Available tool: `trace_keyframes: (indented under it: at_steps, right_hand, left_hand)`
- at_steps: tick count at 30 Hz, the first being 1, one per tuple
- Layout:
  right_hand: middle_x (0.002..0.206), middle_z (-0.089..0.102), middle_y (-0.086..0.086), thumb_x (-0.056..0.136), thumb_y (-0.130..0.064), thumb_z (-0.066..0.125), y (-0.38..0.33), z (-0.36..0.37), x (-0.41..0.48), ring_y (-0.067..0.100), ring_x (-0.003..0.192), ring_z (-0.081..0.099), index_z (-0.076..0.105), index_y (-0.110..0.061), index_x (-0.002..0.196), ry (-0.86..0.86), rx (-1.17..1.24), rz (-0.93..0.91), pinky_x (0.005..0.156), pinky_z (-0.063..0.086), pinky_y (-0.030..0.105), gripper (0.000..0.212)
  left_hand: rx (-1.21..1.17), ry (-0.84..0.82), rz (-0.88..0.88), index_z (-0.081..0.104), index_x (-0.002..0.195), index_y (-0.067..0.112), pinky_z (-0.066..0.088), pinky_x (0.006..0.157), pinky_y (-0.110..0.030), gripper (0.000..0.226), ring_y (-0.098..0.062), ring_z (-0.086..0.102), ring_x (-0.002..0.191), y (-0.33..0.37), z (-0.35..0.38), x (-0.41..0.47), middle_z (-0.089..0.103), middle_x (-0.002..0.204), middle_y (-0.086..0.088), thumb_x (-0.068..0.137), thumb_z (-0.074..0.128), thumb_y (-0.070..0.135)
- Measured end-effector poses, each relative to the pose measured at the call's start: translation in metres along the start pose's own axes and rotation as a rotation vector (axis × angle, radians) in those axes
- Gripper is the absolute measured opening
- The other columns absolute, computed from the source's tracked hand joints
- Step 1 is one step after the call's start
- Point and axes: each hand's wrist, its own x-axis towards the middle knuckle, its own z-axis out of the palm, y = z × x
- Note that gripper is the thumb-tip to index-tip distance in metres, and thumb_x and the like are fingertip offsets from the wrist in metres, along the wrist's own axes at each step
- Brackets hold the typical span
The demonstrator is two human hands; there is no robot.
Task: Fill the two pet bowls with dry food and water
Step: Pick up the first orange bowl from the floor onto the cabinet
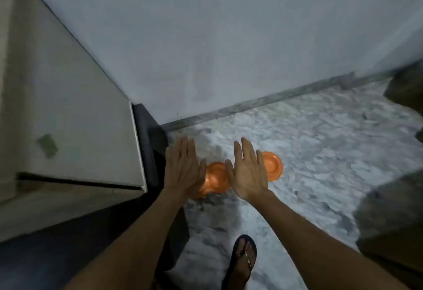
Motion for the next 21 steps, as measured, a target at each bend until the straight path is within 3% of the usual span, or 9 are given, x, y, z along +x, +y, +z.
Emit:
trace_keyframes:
  at_steps: [3, 7, 11, 14, 17, 21]
  right_hand:
    - [0.158, 0.027, 0.021, 0.095, -0.039, 0.034, 0.031, 0.083, 0.023, 0.034, 0.147, 0.025, 0.029, -0.003, 0.151, -0.057, 0.033, 0.045, 0.117, 0.023, 0.05, 0.067]
    - [0.132, 0.051, 0.013, 0.098, -0.035, 0.042, 0.069, 0.196, 0.051, 0.034, 0.118, 0.052, 0.041, -0.007, 0.138, -0.106, 0.122, 0.134, 0.092, 0.044, 0.045, 0.05]
    - [0.123, 0.054, 0.018, 0.098, -0.033, 0.044, 0.1, 0.302, 0.073, 0.039, 0.107, 0.057, 0.044, -0.006, 0.128, -0.169, 0.197, 0.251, 0.08, 0.046, 0.044, 0.04]
    - [0.126, 0.05, 0.022, 0.098, -0.03, 0.047, 0.113, 0.36, 0.079, 0.044, 0.111, 0.055, 0.043, -0.002, 0.124, -0.218, 0.291, 0.387, 0.084, 0.046, 0.046, 0.039]
    - [0.131, 0.045, 0.023, 0.099, -0.027, 0.047, 0.116, 0.396, 0.083, 0.045, 0.113, 0.056, 0.04, 0.001, 0.127, -0.217, 0.343, 0.514, 0.087, 0.046, 0.048, 0.041]
    - [0.136, 0.046, 0.022, 0.1, -0.025, 0.045, 0.117, 0.419, 0.09, 0.043, 0.116, 0.056, 0.037, 0.001, 0.133, -0.204, 0.402, 0.668, 0.087, 0.045, 0.043, 0.042]
  left_hand:
    - [-0.044, -0.158, -0.154, 0.016, 0.156, 0.004, 0.013, 0.119, -0.054, 0.085, -0.032, 0.012, 0.152, -0.014, 0.09, 0.017, 0.016, 0.163, -0.016, 0.087, 0.012, 0.053]
    - [-0.08, -0.253, -0.309, 0.015, 0.154, 0.003, 0.015, 0.119, -0.053, 0.075, -0.031, 0.007, 0.153, -0.04, 0.215, 0.028, 0.015, 0.163, -0.017, 0.097, 0.025, 0.051]
    - [-0.192, -0.359, -0.526, 0.025, 0.148, 0.0, 0.033, 0.112, -0.052, 0.068, -0.033, 0.024, 0.146, -0.064, 0.331, 0.038, 0.025, 0.157, -0.017, 0.098, 0.046, 0.042]
    - [-0.36, -0.336, -0.755, 0.027, 0.146, -0.005, 0.038, 0.107, -0.046, 0.068, -0.039, 0.038, 0.135, -0.07, 0.389, 0.045, 0.033, 0.151, -0.021, 0.097, 0.051, 0.035]
    - [-0.514, -0.305, -0.962, 0.02, 0.15, -0.005, 0.036, 0.106, -0.045, 0.071, -0.043, 0.041, 0.132, -0.074, 0.425, 0.051, 0.031, 0.15, -0.025, 0.097, 0.054, 0.027]
    - [-0.453, -0.323, -1.011, 0.03, 0.145, -0.008, 0.037, 0.105, -0.044, 0.062, -0.04, 0.038, 0.133, -0.086, 0.453, 0.055, 0.036, 0.148, -0.024, 0.097, 0.05, 0.027]
